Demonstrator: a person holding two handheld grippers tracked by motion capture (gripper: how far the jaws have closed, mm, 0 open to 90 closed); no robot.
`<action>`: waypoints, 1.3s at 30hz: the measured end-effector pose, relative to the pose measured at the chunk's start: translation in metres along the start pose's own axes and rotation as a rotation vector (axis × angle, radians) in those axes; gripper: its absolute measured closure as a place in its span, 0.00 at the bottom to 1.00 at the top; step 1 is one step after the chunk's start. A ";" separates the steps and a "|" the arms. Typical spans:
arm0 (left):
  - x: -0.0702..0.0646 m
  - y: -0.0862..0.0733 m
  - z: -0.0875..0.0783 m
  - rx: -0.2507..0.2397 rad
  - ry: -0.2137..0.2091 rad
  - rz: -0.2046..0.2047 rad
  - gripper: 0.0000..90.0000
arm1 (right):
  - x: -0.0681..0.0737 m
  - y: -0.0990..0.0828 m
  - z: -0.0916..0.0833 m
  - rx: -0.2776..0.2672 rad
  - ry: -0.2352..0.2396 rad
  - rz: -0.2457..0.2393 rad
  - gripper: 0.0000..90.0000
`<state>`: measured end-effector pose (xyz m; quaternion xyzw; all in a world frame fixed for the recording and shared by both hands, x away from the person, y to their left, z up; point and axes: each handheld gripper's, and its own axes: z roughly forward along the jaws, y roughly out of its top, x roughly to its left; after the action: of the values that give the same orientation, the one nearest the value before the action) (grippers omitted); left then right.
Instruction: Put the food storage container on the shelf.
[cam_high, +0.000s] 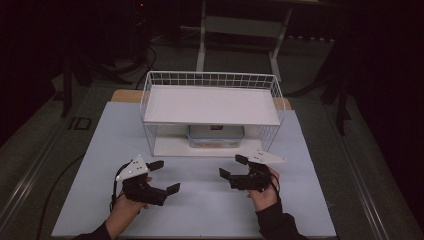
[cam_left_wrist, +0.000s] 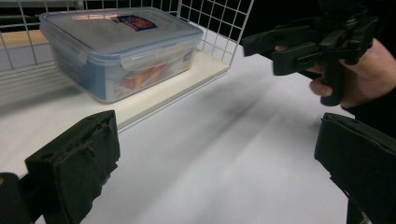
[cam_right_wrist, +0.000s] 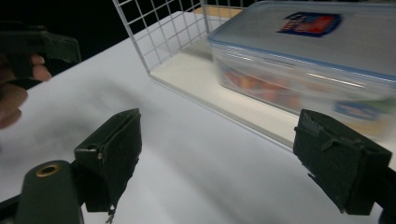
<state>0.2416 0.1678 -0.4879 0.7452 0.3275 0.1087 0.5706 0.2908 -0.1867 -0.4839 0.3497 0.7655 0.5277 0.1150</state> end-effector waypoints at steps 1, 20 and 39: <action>0.000 0.000 -0.001 0.006 0.000 0.004 0.00 | 0.000 -0.001 -0.003 -0.005 -0.001 -0.002 0.17; -0.001 -0.008 -0.023 0.017 -0.007 0.047 0.00 | -0.004 -0.035 -0.063 -0.003 -0.028 0.002 0.17; -0.004 -0.023 -0.028 0.019 -0.011 0.059 0.00 | -0.023 -0.060 -0.097 0.014 -0.061 -0.037 0.18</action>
<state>0.2155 0.1901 -0.4998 0.7606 0.3032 0.1181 0.5617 0.2294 -0.2844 -0.5015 0.3524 0.7715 0.5093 0.1457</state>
